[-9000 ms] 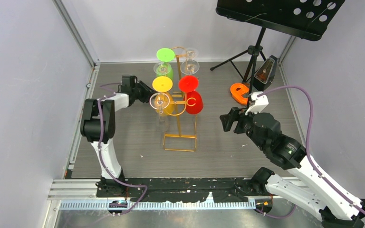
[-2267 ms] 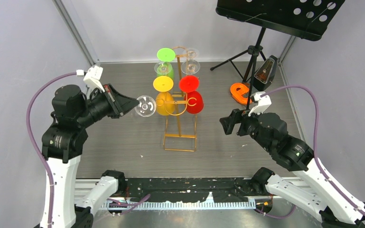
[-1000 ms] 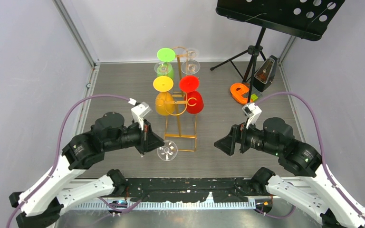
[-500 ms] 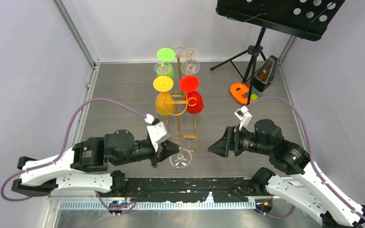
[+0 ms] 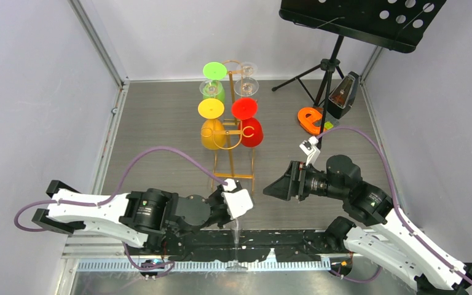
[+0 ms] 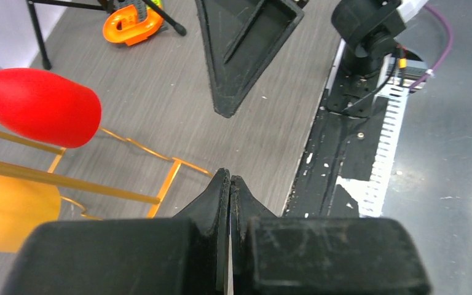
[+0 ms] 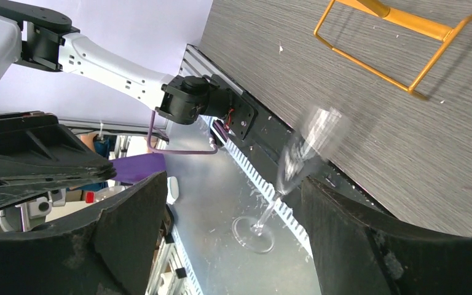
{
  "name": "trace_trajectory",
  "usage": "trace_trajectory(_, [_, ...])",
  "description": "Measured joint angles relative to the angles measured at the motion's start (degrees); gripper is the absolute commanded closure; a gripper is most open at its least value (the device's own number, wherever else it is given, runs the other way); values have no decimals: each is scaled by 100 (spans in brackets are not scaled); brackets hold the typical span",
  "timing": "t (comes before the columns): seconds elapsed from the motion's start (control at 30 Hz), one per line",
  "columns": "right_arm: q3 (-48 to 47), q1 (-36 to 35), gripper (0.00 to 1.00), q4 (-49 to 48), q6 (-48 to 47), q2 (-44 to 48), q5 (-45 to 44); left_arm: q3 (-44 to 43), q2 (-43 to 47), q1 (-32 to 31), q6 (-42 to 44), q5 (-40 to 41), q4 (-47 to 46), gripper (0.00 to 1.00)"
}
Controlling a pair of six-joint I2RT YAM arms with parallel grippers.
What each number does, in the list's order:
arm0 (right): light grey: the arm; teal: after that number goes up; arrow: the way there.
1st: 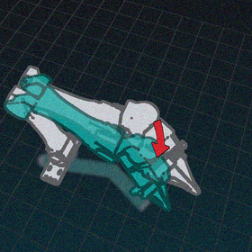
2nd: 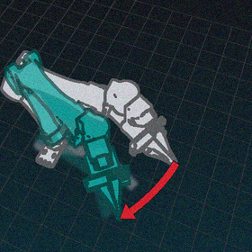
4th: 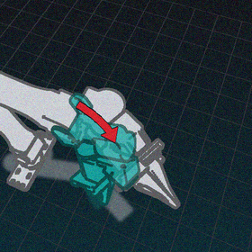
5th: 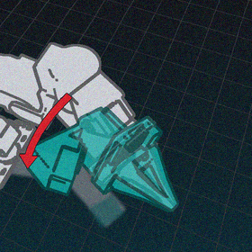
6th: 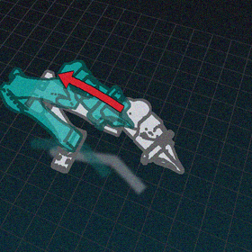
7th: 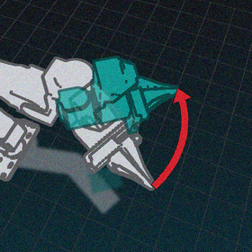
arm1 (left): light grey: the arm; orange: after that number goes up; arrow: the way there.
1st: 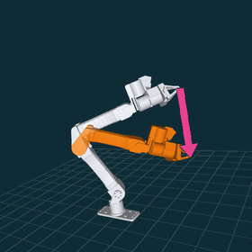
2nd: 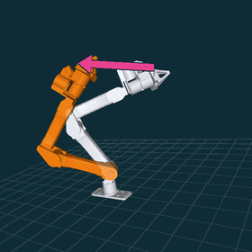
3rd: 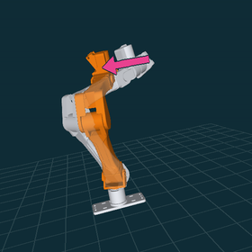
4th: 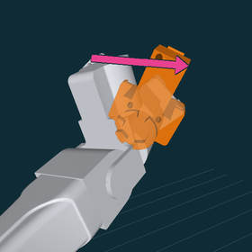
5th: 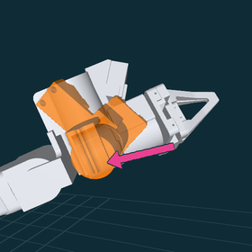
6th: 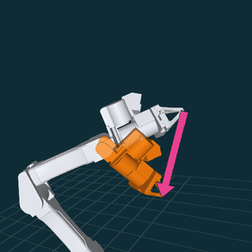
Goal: Take the wine glass off the wine glass rack
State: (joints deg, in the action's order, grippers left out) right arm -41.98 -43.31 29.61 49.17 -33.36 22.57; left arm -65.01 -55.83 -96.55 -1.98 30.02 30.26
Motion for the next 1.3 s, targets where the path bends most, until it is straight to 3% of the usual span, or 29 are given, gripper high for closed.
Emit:
trace_trajectory(0.3, [42,-9,14,20,22,55,-118,28,101,-9,-81,330,4,99])
trace_trajectory(0.63, [96,-9,11,527,-341,313,-632,68,133,-13,-1268,389,437,31])
trace_trajectory(0.77, [210,-9,11,702,-490,402,-754,251,-13,-13,-1910,420,669,18])
trace_trajectory(1.07, [680,-48,16,1115,-752,498,-774,905,37,-11,-3550,435,1123,7])
trace_trajectory(1.3, [1189,-442,21,1248,-619,804,-627,2074,885,118,-4804,240,1156,6])
